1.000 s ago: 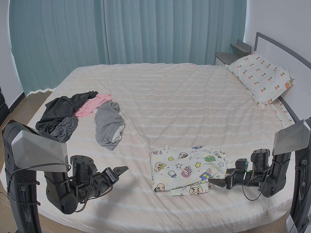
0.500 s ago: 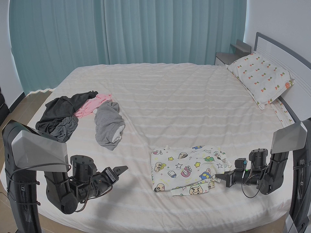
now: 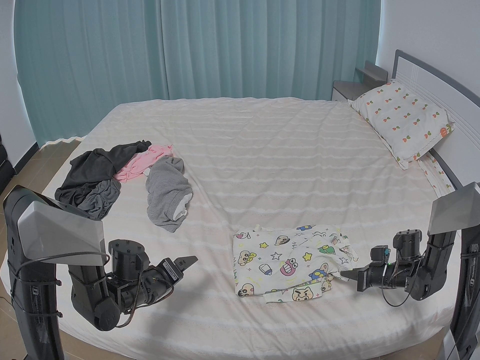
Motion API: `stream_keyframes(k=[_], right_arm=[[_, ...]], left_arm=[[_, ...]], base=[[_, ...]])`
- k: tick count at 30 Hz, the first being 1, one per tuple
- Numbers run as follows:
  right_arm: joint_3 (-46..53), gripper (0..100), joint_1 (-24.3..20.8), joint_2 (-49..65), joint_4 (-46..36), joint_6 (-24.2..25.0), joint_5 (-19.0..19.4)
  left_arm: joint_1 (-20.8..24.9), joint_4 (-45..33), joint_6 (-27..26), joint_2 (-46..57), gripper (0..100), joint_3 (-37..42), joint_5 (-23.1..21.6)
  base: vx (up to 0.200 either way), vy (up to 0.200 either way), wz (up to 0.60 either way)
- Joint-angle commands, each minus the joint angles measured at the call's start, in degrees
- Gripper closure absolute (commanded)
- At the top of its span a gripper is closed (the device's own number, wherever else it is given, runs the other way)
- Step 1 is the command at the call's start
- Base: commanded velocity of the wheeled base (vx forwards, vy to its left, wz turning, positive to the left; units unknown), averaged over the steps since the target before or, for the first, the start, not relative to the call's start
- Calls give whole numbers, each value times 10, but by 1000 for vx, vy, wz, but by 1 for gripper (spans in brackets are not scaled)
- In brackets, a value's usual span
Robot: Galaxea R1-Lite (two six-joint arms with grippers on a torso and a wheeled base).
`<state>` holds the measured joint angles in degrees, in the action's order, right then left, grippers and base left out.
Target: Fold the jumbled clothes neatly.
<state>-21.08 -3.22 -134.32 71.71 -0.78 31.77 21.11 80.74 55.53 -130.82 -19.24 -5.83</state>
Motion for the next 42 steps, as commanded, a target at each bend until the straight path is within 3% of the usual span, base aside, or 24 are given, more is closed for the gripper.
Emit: stream_keyframes(k=[1, 13, 20, 28, 29, 35, 40, 42], right_arm=[[9, 100, 24, 49, -52, -4, 26], [-4, 100, 48, 59, -172, -77, 27], [-15, 100, 71, 28, -189, -84, 27], [6, 100, 49, 29, -191, -86, 27], [14, 0, 45, 30, -191, -90, 27], [53, 0, 38, 52, -147, -100, 28], [57, 0, 88, 71, -97, -96, 35], [51, 0, 90, 95, -67, -73, 51]], left_arm=[[0, 0, 0, -1, 0, 0, -1], [1, 0, -1, -1, 0, -1, -1], [1, 0, -1, -1, 0, -1, -1], [1, 0, -1, -1, 0, -2, -1], [1, 0, -1, -1, 0, -2, -1], [1, 0, -1, -1, 0, -2, 0], [1, 0, -1, -1, 0, -1, 0], [1, 0, -1, -1, 0, -2, 0]], base=[[0, 0, 0], [0, 0, 0], [0, 0, 0], [0, 0, 0], [0, 0, 0], [0, 0, 0], [0, 0, 0], [0, 0, 0]])
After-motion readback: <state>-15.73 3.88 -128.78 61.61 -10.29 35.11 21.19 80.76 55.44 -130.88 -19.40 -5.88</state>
